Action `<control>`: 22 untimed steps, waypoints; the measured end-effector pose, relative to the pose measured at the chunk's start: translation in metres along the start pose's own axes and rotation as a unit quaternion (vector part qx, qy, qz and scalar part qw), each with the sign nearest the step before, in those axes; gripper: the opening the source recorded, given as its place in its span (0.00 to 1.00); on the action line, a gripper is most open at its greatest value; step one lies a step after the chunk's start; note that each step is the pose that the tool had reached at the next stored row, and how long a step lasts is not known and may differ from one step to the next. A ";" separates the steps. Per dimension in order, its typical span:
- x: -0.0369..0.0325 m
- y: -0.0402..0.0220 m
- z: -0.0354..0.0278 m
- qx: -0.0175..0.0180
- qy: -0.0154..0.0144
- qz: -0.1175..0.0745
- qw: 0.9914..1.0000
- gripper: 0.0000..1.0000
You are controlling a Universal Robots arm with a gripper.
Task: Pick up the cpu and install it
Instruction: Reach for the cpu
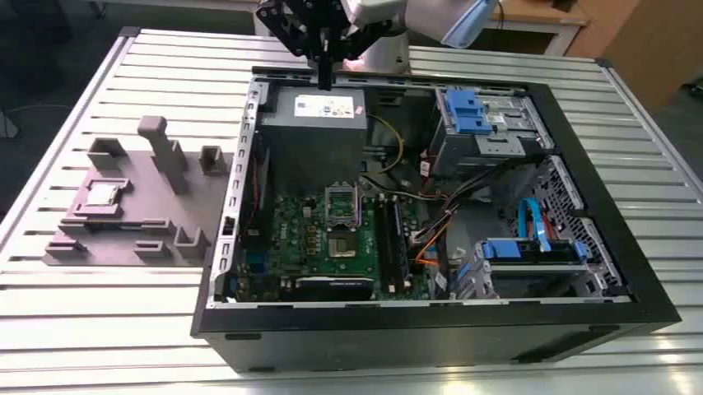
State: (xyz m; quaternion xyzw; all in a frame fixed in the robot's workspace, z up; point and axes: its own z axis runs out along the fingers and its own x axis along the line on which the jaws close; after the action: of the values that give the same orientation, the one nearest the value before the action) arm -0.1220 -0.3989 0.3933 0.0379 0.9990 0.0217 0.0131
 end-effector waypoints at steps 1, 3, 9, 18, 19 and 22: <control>0.0000 0.0000 0.0000 0.000 0.000 0.000 1.000 0.11; 0.0000 0.0000 0.0000 0.000 0.000 0.000 1.000 0.11; 0.0017 -0.0001 0.0000 0.000 0.000 0.000 1.000 0.11; 0.0029 -0.0002 -0.0001 0.000 0.000 0.000 1.000 0.11; 0.0030 -0.0002 -0.0001 0.000 0.000 0.000 1.000 0.11; 0.0033 -0.0003 -0.0001 0.000 0.000 0.000 1.000 0.11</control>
State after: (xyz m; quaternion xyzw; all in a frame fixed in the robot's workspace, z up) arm -0.1253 -0.3989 0.3933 0.0379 0.9990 0.0217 0.0131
